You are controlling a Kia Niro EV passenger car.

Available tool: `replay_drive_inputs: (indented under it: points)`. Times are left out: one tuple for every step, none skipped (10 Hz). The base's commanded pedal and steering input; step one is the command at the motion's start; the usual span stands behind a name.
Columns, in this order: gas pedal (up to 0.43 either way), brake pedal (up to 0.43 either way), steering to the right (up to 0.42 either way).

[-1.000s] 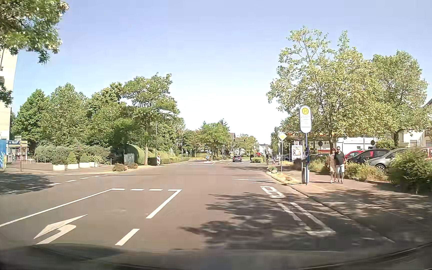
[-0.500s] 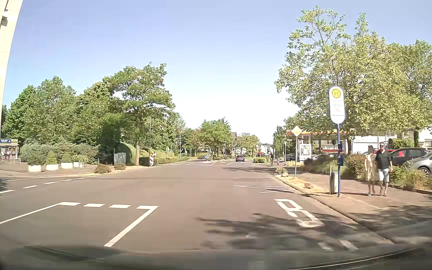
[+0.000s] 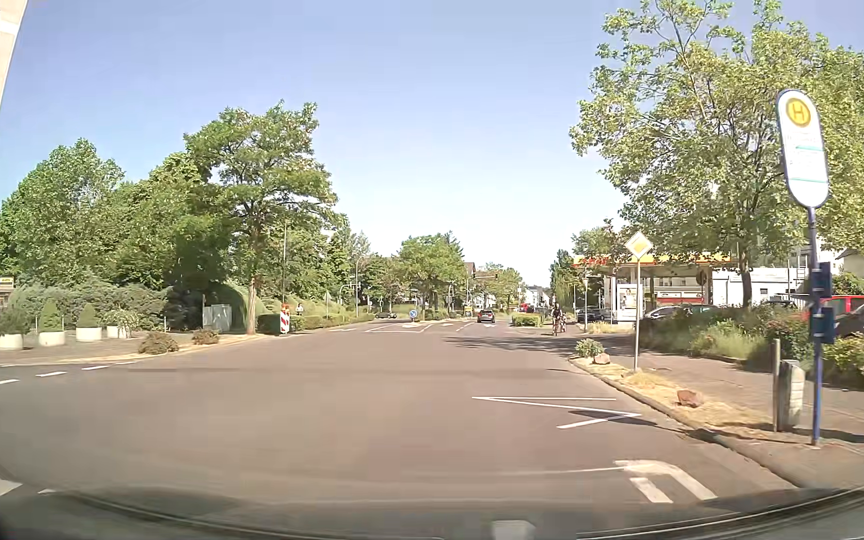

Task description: Follow the waypoints while adhering to traffic rules and regulations

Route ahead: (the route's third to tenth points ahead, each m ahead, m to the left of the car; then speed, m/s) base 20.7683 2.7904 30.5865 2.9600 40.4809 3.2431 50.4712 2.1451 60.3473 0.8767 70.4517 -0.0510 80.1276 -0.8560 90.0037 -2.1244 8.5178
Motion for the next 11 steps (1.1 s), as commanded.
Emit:
replay_drive_inputs:
  points:
    - [0.067,0.03,0.001]
    - [0.067,0.03,0.003]
    - [0.067,0.03,0.004]
    - [0.067,0.03,0.004]
    - [0.067,0.03,0.006]
    - [0.067,0.03,0.006]
    - [0.067,0.03,0.006]
    - [0.067,0.03,0.006]
    - [0.067,0.03,0.006]
    - [0.067,0.03,0.006]
    - [0.067,0.03,0.005]
